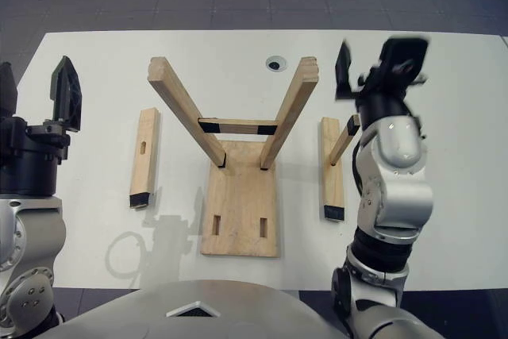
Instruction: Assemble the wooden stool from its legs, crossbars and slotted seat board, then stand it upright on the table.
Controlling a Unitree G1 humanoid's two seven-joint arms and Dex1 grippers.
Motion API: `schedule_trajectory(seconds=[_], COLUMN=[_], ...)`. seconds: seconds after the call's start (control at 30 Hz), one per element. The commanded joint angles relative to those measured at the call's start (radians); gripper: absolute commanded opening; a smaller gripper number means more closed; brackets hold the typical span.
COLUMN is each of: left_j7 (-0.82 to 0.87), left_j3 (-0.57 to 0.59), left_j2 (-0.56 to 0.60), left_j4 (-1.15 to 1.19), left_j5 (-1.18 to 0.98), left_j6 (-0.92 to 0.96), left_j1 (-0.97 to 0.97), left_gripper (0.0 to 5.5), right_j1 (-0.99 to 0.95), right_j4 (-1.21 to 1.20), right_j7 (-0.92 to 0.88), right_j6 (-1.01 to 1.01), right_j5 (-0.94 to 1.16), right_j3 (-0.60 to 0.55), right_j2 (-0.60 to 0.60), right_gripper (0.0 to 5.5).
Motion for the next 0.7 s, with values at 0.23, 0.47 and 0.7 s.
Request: schedule_trajectory(seconds=[0.23,0.47,0.7], left_j7=[-0.001,-0.002,0.009], left_j3=[0.008,0.000,-0.017], left_j2=[0.005,0.000,0.001], left_j4=[0.000,0.000,-0.001], left_j5=[-0.006,0.000,0.003], left_j6=[0.016,0.016,0.001], left_j1=[-0.010,-0.006,0.003], left_gripper=[4.21,4.21,4.21], right_j1=[0.085,-0.066,-0.079], right_j4=[0.038,-0.196,-0.452], right_j7=[0.003,-0.031,-0.026], right_j6=[-0.054,-0.175,0.075], right_j5=[0.016,0.062,0.216], right_j3=[0.000,-0.063,-0.238], right_j2=[0.031,0.037,-0.071], right_gripper=[4.21,4.21,4.60])
